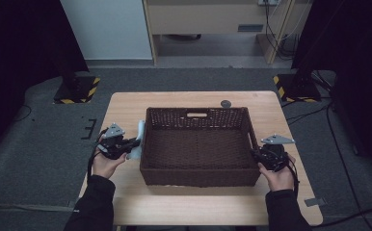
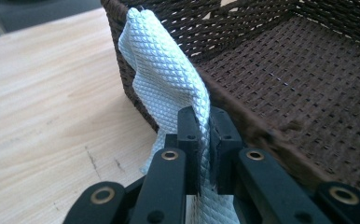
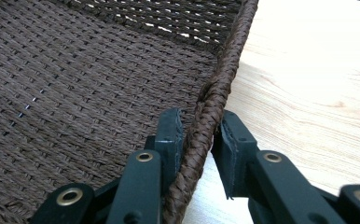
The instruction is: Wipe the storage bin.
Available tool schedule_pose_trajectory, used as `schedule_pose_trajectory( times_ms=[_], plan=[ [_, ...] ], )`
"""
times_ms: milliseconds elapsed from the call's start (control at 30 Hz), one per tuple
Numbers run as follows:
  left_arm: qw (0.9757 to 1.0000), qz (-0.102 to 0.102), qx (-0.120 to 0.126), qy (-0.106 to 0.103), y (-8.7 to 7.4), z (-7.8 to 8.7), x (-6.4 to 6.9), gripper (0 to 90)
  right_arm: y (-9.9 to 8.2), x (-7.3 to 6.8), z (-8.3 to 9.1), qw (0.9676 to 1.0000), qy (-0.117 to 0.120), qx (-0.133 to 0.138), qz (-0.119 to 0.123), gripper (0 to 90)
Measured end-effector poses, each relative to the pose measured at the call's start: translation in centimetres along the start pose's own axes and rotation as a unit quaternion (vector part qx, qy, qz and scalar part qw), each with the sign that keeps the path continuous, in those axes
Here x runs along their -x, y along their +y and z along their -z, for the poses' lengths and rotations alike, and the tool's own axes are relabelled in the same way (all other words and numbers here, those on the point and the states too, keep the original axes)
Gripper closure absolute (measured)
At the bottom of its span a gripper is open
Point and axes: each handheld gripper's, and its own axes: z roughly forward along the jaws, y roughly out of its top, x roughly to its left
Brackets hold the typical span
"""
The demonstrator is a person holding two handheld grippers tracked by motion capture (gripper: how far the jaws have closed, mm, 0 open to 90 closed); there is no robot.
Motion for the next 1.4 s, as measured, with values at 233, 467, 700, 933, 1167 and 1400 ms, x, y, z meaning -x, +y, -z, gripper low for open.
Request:
schedule_pose_trajectory(
  times_ms=[233,467,700,933,1167,1400],
  plan=[
    [0.9991,0.0,-0.043,0.0,-0.9,-2.3,-0.2,84.0,-0.1,0.2,0.0,1.0,-0.003,0.003,-0.009,71.3],
    [0.9963,0.004,-0.086,-0.002,-2.4,-4.4,-0.1,84.0,-0.2,0.4,0.0,0.9998,0.008,0.007,-0.014,69.8],
    [0.9994,0.001,-0.033,-0.001,-0.8,-2.0,0.0,84.0,-0.3,0.5,0.0,0.9997,0.012,0.009,-0.02,69.3],
    [0.9999,-0.015,-0.001,-0.001,0.4,-0.2,0.8,84.0,-0.4,0.7,-0.1,0.9996,0.015,0.013,-0.02,68.9],
    [0.9989,0.001,-0.046,-0.011,-1.8,-1.8,0.7,84.0,-0.3,0.6,0.0,0.9997,0.012,0.01,-0.022,69.8],
    [0.9973,-0.002,-0.072,-0.015,-2.8,-2.6,1.2,84.0,-0.3,0.4,0.0,0.9997,0.007,0.008,-0.023,70.4]
  ],
)
